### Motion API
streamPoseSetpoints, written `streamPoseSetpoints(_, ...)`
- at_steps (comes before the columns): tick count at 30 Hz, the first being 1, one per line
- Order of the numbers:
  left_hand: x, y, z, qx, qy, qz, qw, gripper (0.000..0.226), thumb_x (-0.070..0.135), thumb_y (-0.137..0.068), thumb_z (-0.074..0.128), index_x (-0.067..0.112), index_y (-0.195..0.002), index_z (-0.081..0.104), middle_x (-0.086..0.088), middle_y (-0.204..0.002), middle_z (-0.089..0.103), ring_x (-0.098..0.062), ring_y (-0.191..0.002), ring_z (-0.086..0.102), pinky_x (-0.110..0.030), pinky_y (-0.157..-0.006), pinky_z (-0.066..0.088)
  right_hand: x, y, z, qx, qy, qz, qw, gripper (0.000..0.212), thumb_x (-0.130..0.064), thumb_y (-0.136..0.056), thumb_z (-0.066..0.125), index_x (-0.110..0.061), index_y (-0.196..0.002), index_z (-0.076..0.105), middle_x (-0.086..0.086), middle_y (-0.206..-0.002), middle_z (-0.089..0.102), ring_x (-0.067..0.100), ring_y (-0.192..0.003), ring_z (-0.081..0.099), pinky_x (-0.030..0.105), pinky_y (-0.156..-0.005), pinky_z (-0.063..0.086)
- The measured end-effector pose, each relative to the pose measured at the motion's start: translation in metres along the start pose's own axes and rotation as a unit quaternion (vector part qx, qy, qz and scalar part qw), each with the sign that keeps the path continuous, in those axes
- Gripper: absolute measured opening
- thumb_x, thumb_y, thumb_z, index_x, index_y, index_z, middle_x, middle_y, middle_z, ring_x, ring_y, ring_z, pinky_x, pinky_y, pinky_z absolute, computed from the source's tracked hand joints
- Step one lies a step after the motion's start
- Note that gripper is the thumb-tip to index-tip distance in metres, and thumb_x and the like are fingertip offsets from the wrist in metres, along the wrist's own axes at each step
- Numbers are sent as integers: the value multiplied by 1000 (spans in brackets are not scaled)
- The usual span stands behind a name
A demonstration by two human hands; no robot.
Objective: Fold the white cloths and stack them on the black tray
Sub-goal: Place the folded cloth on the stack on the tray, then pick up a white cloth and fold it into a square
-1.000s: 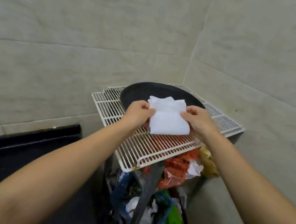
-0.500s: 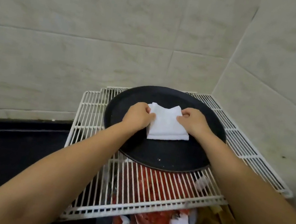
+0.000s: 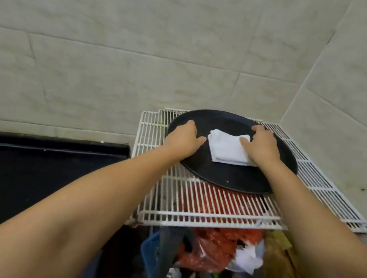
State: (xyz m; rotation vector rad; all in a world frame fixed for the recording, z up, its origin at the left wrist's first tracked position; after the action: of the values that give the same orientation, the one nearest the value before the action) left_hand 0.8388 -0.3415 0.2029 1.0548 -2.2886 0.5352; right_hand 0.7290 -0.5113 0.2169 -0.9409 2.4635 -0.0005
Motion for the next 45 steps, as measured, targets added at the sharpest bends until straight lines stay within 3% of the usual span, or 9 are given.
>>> streamPoseSetpoints(4, -65, 71, -89, 45, 2, 12, 999, 18, 32, -93, 52, 15, -96, 52, -10, -95, 63, -29, -89, 59, -37, -78, 49, -90, 60, 8, 12, 11, -91, 996, 48, -34, -93, 53, -12, -135, 46, 17, -134, 50, 37, -124, 45, 48, -99, 44)
streamPoseSetpoints(10, -227, 224, -236, 121, -109, -77, 984, 18, 29, -92, 49, 14, -100, 56, -10, -100, 68, -32, -96, 60, -38, -82, 47, -299, 217, 102, -64, -10, -284, 956, 40, -30, -90, 52, -13, -127, 53, 16, -127, 54, 36, -120, 48, 45, -100, 42)
streamPoseSetpoints(14, -330, 333, -316, 163, -187, -175, 953, 19, 32, -94, 47, 17, -102, 54, -4, -104, 66, -28, -101, 59, -38, -85, 41, -418, 344, 167, -112, 10, -430, 896, 40, -34, -94, 48, -16, -130, 49, 11, -129, 51, 31, -123, 45, 44, -98, 39)
streamPoseSetpoints(21, -487, 518, -395, 207, -194, -379, 881, 18, 34, -95, 45, 19, -101, 53, -4, -105, 65, -26, -98, 60, -38, -85, 45, -564, 527, 271, -214, 31, -603, 768, 39, -33, -96, 45, -20, -133, 46, 6, -131, 48, 26, -120, 47, 41, -93, 40)
streamPoseSetpoints(27, -590, 615, -448, 226, -160, -488, 828, 21, 29, -94, 44, 15, -105, 55, -7, -107, 64, -27, -99, 59, -38, -85, 46, -662, 626, 350, -274, 25, -660, 700, 39, -32, -97, 44, -20, -134, 45, 5, -131, 49, 26, -119, 48, 41, -95, 40)
streamPoseSetpoints(37, -770, 671, -564, 251, -114, -569, 774, 14, 25, -91, 48, 16, -98, 56, -5, -102, 66, -27, -99, 60, -38, -86, 48, -855, 717, 486, -367, 71, -701, 608, 34, -30, -97, 42, -21, -128, 51, 5, -128, 52, 25, -120, 50, 41, -98, 40)
streamPoseSetpoints(41, -821, 690, -593, 272, -84, -593, 753, 12, 20, -89, 49, 14, -96, 57, -6, -97, 66, -28, -94, 60, -39, -83, 50, -907, 753, 524, -408, 73, -701, 581, 32, -29, -97, 42, -20, -124, 54, 5, -126, 54, 24, -118, 51, 41, -98, 40)
streamPoseSetpoints(45, -878, 698, -623, 267, -88, -602, 747, 16, 19, -91, 47, 13, -102, 57, -8, -102, 65, -30, -94, 59, -40, -82, 50, -952, 792, 558, -434, 59, -687, 579, 28, -28, -96, 43, -18, -118, 56, 6, -121, 54, 26, -114, 52, 40, -95, 41)
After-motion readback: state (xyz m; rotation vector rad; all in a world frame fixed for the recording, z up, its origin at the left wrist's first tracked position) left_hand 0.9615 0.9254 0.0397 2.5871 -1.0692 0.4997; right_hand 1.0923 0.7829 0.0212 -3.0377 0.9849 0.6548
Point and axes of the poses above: each hand's wrist, its own y-axis away from the middle knuckle, its own z-axis out of the palm, x = y × z, the point moved 4 cm from there along -y, towards the middle knuckle
